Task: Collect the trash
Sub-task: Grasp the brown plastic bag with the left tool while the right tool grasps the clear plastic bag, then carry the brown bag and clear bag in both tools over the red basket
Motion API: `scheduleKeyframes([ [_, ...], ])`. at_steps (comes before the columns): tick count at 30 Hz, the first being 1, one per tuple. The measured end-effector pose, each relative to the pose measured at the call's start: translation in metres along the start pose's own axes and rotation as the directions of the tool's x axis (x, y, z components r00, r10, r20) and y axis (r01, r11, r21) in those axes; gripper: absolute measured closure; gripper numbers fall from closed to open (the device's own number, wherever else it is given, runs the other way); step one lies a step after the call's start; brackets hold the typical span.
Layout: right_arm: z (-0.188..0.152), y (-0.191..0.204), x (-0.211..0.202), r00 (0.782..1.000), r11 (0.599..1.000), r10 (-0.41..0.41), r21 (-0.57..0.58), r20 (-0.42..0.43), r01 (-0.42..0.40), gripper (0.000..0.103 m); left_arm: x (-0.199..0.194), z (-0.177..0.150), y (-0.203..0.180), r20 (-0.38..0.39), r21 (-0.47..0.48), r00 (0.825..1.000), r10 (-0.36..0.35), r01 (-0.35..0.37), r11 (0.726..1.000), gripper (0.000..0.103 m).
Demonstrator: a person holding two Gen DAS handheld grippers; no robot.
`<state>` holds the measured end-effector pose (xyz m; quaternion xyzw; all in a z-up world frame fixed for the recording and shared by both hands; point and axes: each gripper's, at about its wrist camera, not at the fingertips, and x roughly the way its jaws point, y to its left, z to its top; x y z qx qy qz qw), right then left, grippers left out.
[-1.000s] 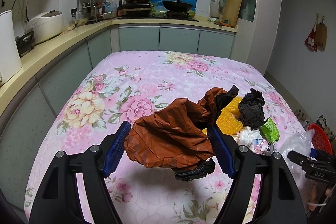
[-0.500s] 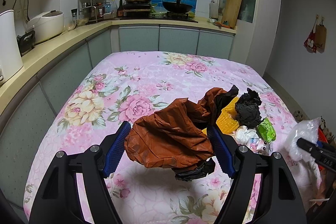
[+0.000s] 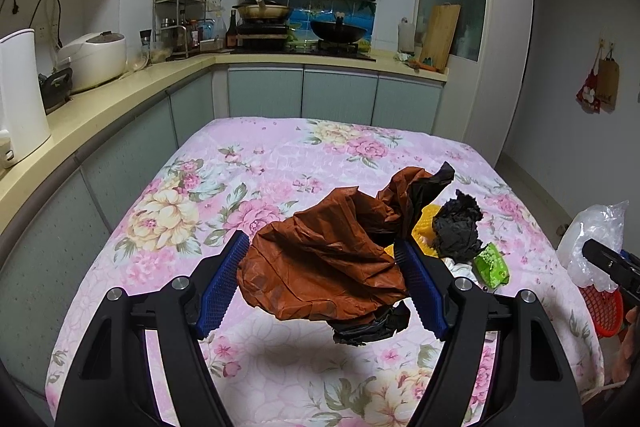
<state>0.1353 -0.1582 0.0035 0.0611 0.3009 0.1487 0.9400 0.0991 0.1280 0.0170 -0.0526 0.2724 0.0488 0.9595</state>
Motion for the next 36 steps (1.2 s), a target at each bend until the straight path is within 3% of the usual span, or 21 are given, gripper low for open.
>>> scheduleKeyframes([
  [22, 0.015, -0.011, -0.053, 0.991, 1.0, -0.008, 0.007, 0.135, 0.007, 0.047, -0.022, 0.014, -0.021, 0.08, 0.009, 0.996, -0.044, 0.043, 0.999, 0.031],
  [36, 0.019, -0.036, -0.063, 0.985, 0.995, -0.09, 0.06, 0.15, 0.082, 0.047, -0.016, 0.02, -0.065, 0.074, 0.073, 0.987, -0.146, 0.14, 0.987, 0.031],
])
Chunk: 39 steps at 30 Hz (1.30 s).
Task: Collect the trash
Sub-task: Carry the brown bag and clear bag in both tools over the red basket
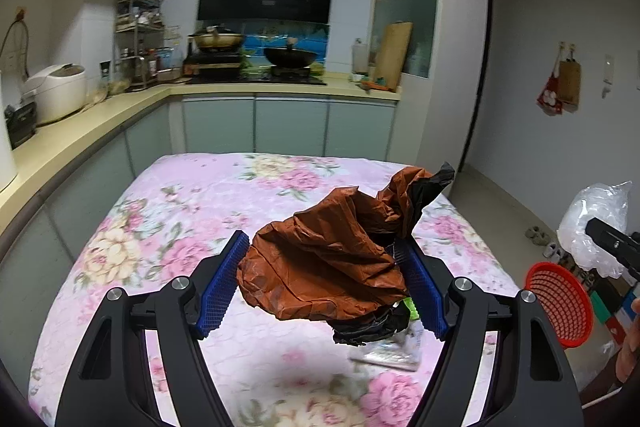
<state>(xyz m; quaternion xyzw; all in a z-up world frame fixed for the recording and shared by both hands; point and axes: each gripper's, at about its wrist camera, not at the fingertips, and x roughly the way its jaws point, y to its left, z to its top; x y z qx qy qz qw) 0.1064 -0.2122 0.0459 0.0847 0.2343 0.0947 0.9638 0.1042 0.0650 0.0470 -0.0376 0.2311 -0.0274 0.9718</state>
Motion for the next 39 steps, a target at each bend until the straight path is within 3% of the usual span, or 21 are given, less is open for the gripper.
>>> scheduleKeyframes([
  [21, -0.001, -0.051, -0.013, 0.989, 0.986, -0.144, 0.085, 0.02, 0.142, 0.047, 0.023, -0.001, -0.083, -0.033, 0.1, 0.986, -0.166, 0.169, 0.981, 0.031],
  [39, -0.008, -0.099, -0.028, 0.967, 0.957, -0.254, 0.15, 0.01, 0.25, 0.047, 0.032, -0.006, -0.162, -0.077, 0.171, 0.95, -0.303, 0.312, 0.934, 0.031],
])
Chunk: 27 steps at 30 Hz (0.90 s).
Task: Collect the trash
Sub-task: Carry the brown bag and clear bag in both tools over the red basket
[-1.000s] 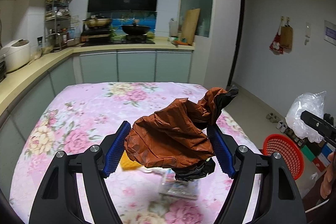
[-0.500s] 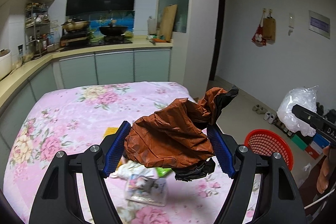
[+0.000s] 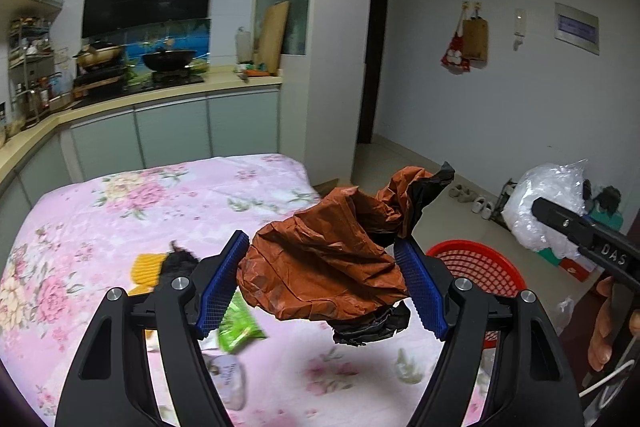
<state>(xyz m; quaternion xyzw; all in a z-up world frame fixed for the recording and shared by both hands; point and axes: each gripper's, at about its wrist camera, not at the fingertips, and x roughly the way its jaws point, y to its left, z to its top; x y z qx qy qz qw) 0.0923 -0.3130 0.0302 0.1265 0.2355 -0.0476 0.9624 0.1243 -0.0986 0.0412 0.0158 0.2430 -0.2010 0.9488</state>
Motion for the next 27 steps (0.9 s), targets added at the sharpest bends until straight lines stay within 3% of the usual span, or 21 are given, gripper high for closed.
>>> scheduleKeyframes([
  [14, -0.003, -0.051, -0.007, 0.995, 0.993, -0.099, 0.061, 0.002, 0.099, 0.047, 0.041, 0.004, -0.061, -0.073, 0.07, 0.989, -0.13, 0.135, 0.988, 0.031],
  [27, -0.016, -0.095, 0.005, 0.982, 0.976, -0.175, 0.121, -0.069, 0.182, 0.046, 0.105, -0.014, -0.113, -0.231, 0.095, 0.946, -0.227, 0.254, 0.963, 0.031],
])
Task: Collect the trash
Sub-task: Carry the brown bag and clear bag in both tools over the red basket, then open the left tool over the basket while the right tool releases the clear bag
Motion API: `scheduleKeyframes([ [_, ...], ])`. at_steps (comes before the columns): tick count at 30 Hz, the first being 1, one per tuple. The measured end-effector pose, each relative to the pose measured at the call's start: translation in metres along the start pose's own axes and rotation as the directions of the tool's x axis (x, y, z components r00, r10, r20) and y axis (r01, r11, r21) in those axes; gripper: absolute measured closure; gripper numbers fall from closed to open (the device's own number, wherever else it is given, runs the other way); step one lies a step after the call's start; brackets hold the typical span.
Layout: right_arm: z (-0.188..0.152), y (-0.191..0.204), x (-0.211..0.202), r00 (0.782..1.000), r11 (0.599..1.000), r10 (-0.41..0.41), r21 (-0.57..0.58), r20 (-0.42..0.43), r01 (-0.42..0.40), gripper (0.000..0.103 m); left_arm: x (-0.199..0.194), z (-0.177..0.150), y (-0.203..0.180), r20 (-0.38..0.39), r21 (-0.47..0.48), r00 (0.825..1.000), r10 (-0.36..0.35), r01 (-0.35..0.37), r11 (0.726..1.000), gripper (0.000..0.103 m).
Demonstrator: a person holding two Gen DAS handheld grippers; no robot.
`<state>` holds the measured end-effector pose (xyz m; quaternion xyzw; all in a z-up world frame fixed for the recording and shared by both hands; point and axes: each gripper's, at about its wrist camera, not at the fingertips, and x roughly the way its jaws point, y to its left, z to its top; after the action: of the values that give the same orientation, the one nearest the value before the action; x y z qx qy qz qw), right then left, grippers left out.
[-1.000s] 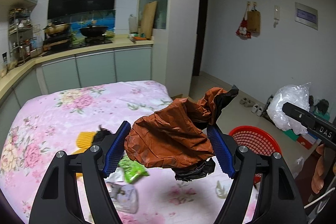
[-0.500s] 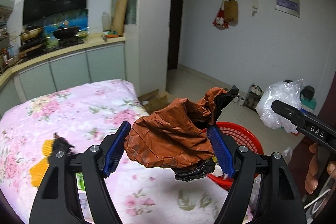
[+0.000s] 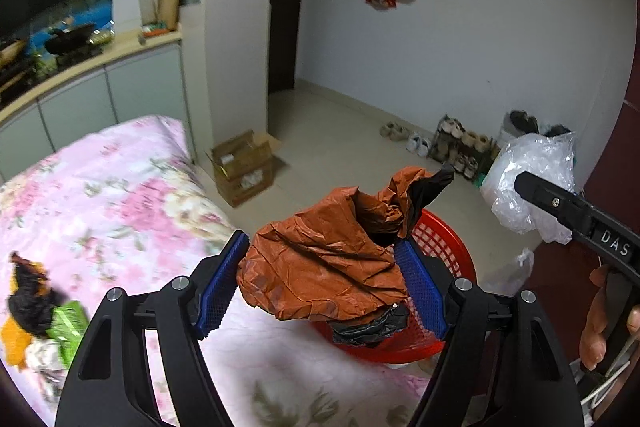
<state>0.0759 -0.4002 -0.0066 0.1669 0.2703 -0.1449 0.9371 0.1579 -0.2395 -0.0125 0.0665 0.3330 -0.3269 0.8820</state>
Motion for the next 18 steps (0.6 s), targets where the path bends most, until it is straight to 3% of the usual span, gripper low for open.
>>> scheduleKeyframes([
  [10, -0.008, -0.019, 0.027, 0.996, 0.999, -0.053, 0.007, -0.077, 0.054, 0.046, 0.065, -0.009, -0.023, -0.154, 0.018, 0.987, -0.037, 0.04, 0.999, 0.031],
  [18, -0.013, -0.021, 0.038, 0.994, 0.999, -0.045, 0.007, -0.104, 0.046, 0.046, 0.089, -0.017, -0.027, -0.208, 0.004, 0.977, -0.038, 0.04, 0.999, 0.027],
])
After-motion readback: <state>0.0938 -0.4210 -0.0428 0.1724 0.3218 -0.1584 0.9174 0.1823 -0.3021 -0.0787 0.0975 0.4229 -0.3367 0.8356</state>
